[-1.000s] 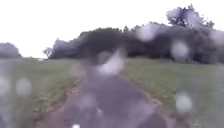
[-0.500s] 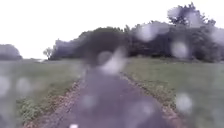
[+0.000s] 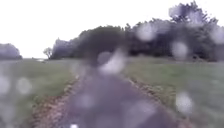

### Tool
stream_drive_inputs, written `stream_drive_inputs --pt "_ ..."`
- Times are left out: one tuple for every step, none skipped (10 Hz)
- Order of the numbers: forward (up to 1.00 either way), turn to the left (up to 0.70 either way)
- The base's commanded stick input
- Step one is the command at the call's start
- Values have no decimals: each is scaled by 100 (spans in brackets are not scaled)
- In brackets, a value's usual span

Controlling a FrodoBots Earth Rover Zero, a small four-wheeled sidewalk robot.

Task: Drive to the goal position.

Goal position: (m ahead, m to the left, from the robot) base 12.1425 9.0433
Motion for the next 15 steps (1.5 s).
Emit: stream_drive_inputs --pt "85 0" --pt "85 0" --pt "85 0" --pt "85 0" --pt "85 0" --pt "85 0" --pt "85 0" --pt "85 0" --pt "85 0" --pt "85 0" --pt "85 0" --pt "85 0" --pt "85 0" --pt "85 0" --pt "85 34"
